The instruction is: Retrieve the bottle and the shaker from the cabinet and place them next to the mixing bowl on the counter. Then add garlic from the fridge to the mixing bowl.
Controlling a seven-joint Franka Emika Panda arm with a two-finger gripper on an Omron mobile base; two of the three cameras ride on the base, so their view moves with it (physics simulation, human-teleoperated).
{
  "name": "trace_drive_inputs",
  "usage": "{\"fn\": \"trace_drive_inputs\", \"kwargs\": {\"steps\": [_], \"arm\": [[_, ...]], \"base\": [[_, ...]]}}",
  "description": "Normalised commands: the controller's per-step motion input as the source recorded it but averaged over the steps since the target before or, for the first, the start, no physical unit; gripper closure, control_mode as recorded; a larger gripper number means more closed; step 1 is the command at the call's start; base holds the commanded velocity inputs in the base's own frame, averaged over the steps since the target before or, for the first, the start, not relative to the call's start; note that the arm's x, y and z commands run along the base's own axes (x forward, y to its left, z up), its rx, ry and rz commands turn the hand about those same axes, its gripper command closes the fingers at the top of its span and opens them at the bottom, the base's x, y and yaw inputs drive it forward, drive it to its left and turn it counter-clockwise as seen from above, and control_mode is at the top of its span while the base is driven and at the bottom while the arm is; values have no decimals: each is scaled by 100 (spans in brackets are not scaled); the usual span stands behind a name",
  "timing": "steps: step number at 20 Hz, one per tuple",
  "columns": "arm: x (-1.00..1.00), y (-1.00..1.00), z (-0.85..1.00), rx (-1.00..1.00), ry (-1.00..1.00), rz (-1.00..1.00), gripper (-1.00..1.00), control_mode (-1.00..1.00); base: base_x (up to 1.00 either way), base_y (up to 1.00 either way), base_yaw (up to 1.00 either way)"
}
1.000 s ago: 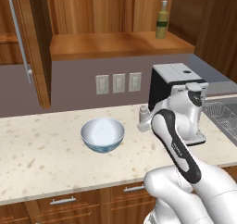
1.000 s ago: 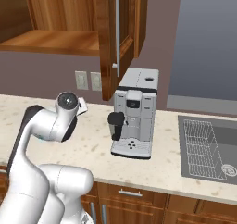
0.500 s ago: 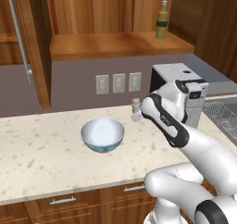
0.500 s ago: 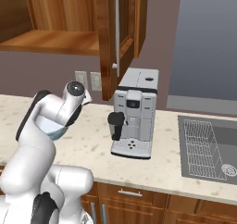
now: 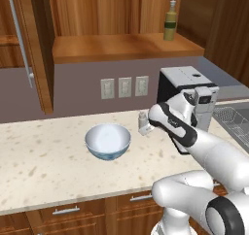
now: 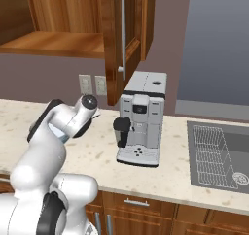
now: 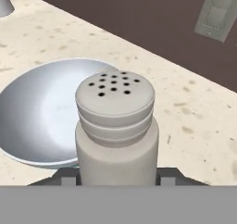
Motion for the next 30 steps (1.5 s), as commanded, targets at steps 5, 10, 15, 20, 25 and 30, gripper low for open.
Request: {"fn": "trace_drive_inputs", "kwargs": {"steps": [5,10,15,20,25,30], "arm": [[0,0,-47,4,1,7,100,-100],[0,0,-28,0,7,9,100,-100],[7,-4,-43,1,6,8,100,-100],[2,-1,-44,3,1,5,100,-100],[15,2,-17,1,0,0,100,-100],[28,14,0,0,0,0,100,-100]], "base": [[0,0,0],[0,0,0],[0,0,0],[0,0,0],[0,0,0],[0,0,0]]}}
